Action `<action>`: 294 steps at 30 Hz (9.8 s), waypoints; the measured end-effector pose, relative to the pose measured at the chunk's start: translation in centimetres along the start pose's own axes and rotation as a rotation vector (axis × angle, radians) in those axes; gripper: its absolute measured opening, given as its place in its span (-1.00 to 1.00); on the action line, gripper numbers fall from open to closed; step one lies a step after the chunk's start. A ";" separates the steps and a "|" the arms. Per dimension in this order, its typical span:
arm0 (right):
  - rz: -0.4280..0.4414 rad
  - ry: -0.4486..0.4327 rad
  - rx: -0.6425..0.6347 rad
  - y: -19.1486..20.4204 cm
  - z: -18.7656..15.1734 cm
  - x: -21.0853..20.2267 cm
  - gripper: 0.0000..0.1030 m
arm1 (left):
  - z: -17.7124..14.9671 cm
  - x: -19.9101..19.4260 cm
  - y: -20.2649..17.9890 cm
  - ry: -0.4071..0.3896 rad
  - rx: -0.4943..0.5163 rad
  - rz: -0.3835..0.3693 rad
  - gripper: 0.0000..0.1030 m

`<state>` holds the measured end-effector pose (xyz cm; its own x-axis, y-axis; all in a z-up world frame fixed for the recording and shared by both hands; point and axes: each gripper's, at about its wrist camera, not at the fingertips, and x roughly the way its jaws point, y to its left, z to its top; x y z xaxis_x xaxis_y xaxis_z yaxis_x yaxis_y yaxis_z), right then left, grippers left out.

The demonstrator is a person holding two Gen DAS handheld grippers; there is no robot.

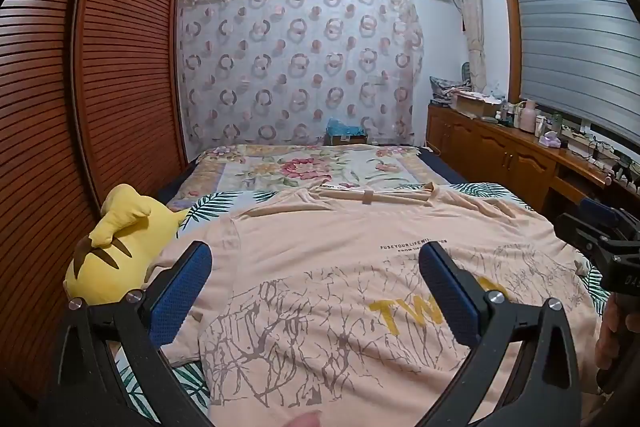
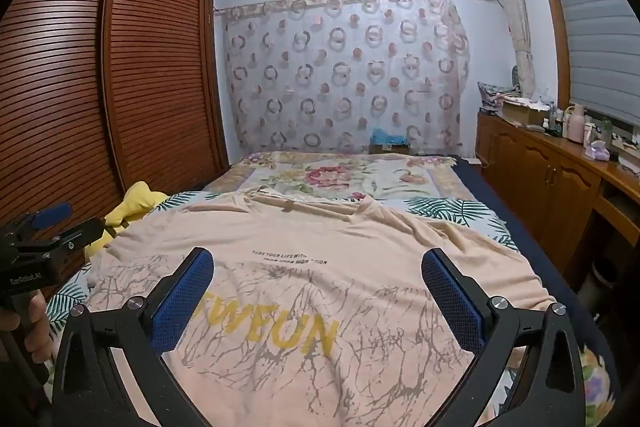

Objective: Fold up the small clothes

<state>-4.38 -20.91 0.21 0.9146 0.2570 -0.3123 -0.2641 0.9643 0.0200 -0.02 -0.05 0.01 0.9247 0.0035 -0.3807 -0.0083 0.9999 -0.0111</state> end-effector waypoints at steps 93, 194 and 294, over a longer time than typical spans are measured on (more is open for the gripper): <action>0.029 -0.020 0.001 0.0 0.0 0.3 1.00 | 1.6 -1.4 -3.2 0.001 0.006 0.000 1.00; 0.373 0.267 -0.237 -1.5 8.8 10.1 0.70 | 3.1 4.7 6.2 0.227 -0.046 -0.161 0.58; 0.083 0.486 -0.121 -12.0 2.5 18.8 -0.27 | -1.7 8.4 0.6 0.408 -0.016 -0.287 -0.40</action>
<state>16.73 -27.49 -3.53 0.6485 0.2452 -0.7206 -0.3900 0.9200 -0.0378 7.13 0.51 -4.78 0.6659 -0.2806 -0.6912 0.2161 0.9594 -0.1813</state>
